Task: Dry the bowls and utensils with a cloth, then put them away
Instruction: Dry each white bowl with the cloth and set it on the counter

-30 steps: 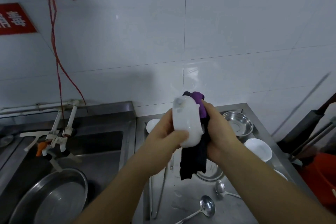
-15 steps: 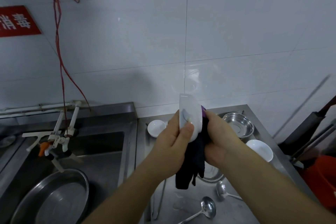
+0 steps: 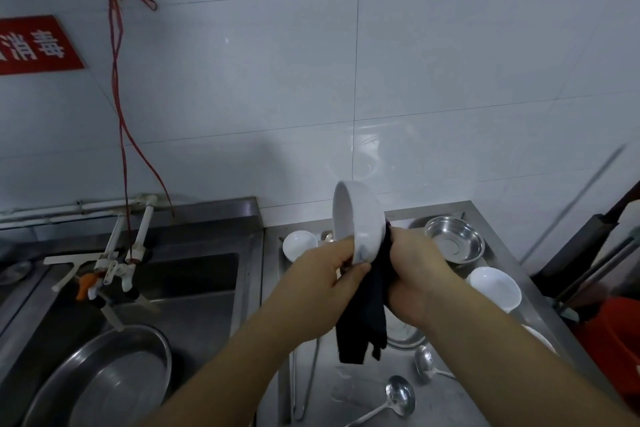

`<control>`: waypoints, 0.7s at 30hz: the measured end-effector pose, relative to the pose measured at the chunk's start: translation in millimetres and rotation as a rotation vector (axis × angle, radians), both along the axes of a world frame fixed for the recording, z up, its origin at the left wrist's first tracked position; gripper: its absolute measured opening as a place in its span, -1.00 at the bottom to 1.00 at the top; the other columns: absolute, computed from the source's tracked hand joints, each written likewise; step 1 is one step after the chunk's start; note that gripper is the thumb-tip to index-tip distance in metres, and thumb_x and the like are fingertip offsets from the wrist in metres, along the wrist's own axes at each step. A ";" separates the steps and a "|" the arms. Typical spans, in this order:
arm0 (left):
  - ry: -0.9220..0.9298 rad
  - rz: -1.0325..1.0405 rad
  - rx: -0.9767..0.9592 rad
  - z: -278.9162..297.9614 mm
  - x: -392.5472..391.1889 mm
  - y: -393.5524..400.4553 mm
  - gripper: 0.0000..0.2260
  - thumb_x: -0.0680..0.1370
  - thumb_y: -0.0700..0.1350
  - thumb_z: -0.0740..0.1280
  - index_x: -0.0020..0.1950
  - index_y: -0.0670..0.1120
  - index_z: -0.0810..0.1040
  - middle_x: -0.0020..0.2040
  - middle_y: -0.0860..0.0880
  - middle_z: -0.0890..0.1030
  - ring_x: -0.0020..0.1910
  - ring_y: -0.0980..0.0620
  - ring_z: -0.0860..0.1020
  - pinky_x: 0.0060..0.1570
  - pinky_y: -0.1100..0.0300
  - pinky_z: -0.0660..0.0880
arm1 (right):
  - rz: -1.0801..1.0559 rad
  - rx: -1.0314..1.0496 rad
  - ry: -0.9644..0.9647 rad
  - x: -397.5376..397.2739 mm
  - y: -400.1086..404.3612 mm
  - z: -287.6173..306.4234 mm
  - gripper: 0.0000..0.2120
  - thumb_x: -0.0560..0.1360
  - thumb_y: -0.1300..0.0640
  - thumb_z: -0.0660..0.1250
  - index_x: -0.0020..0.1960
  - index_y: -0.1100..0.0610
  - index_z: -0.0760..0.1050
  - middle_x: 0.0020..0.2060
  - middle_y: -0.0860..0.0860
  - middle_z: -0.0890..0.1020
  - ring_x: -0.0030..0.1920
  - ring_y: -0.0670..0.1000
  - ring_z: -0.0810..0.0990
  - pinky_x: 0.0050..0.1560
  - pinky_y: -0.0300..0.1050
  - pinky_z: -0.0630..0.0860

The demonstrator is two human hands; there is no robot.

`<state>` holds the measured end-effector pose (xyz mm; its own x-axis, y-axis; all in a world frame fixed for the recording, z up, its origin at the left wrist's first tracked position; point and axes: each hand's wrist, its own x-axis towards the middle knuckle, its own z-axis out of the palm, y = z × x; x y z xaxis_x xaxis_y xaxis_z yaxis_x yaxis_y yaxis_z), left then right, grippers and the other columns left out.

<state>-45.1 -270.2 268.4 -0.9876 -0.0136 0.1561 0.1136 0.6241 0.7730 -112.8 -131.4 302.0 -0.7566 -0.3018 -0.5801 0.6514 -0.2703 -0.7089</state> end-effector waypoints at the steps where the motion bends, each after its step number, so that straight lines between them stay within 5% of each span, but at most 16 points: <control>1: 0.010 -0.004 -0.062 -1.8 1.2 -1.5 -0.88 0.70 0.04 0.31 0.19 0.24 0.58 0.04 0.25 0.69 0.03 0.33 0.61 -0.05 0.55 0.47 | -0.012 0.036 0.027 0.9 0.7 -1.5 -0.77 0.62 0.25 0.29 0.12 0.37 0.65 -0.07 0.32 0.75 -0.10 0.33 0.78 -0.14 0.16 0.74; 5: 0.064 0.007 -0.304 -4.9 5.5 -7.7 -0.74 0.71 0.01 0.32 0.40 0.17 0.52 0.18 0.15 0.69 0.02 0.25 0.56 -0.06 0.64 0.35 | -0.110 0.120 0.116 -1.7 2.2 -7.7 -0.80 0.64 0.13 0.35 -0.02 0.23 0.68 -0.33 0.13 0.71 -0.32 0.15 0.69 -0.15 0.03 0.59; 11: 0.008 -0.116 -0.521 -9.4 10.8 -15.2 -0.55 0.75 0.00 0.23 0.65 0.08 0.31 0.48 0.10 0.55 0.34 0.02 0.57 0.35 0.13 0.50 | 0.051 0.156 0.349 2.9 -1.3 -20.8 -0.59 0.42 -0.20 0.55 0.13 0.02 0.66 -0.07 0.09 0.79 -0.06 0.13 0.80 0.07 0.16 0.71; 14: 0.052 -0.151 -0.615 -17.2 12.8 -21.8 -0.59 0.74 -0.01 0.23 0.61 0.08 0.36 0.52 0.11 0.52 0.38 0.00 0.56 0.42 0.05 0.51 | 0.047 0.189 0.384 5.6 -2.8 -36.3 -0.61 0.39 -0.10 0.59 0.13 0.04 0.64 -0.06 0.13 0.78 -0.07 0.16 0.80 0.03 0.18 0.73; 18: 0.102 -0.110 -0.486 -33.7 25.9 -28.1 -0.57 0.69 0.12 0.21 0.57 0.20 0.40 0.53 0.20 0.48 0.52 0.23 0.35 0.57 0.06 0.29 | -0.037 0.064 0.266 12.5 -2.8 -59.3 -0.74 0.50 -0.03 0.54 0.14 0.05 0.67 -0.04 0.17 0.78 -0.07 0.21 0.80 -0.14 0.07 0.72; 21: 0.108 0.117 -0.197 -48.0 31.5 -28.7 -0.55 0.67 0.23 0.14 0.58 0.26 0.31 0.53 0.27 0.39 0.51 0.31 0.25 0.51 0.20 0.22 | -0.113 -0.013 0.160 20.6 1.2 -76.6 -0.64 0.49 -0.09 0.54 0.22 0.04 0.68 0.06 0.21 0.76 0.00 0.24 0.77 -0.03 0.15 0.70</control>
<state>-13.6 -298.9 220.4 -0.9587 -0.0858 0.2712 0.1068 0.7751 0.6227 -92.1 -130.2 225.4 -0.8684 -0.2162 -0.4461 0.4954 -0.3450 -0.7972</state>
